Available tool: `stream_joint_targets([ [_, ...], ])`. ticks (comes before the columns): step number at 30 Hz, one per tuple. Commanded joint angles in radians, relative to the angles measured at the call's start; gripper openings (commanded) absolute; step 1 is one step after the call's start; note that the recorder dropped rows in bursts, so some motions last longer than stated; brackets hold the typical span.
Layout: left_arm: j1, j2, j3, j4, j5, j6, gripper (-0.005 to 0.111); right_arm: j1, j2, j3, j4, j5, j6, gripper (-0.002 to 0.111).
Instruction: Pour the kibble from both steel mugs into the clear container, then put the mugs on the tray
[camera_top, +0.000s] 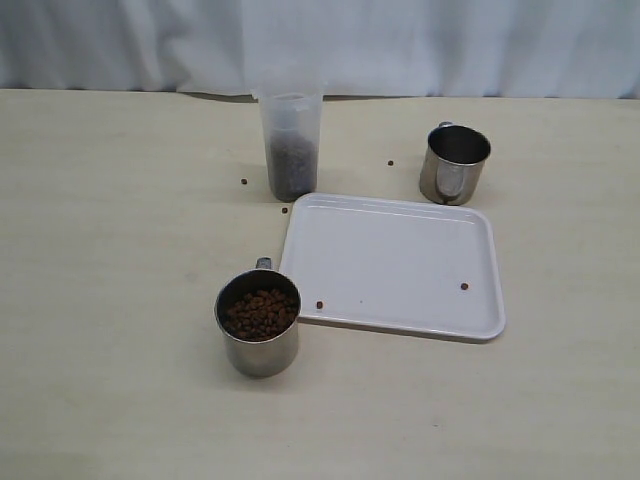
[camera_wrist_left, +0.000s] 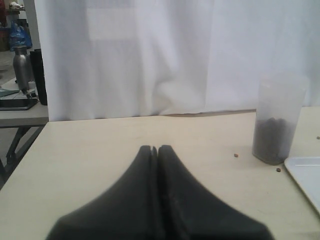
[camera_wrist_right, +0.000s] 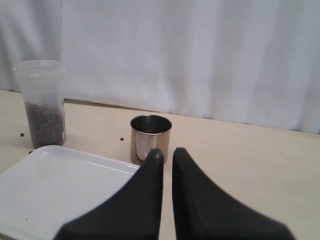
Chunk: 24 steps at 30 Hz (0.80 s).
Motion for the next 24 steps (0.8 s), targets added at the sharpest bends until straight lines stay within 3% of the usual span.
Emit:
stream_joint_targets([
  [1,-0.01,-0.003,0.003,0.0,-0.011,0.0,0.0,0.004,-0.003,0.005,-0.17,0.007,0.225,0.005],
  [21,-0.01,-0.003,0.003,0.0,-0.011,0.0,0.0,0.004,-0.003,0.005,-0.179,0.007,0.247,0.005],
  [24,-0.01,-0.003,0.003,0.0,-0.011,0.0,0.0,-0.064,-0.003,0.005,-0.179,0.007,0.247,0.005],
])
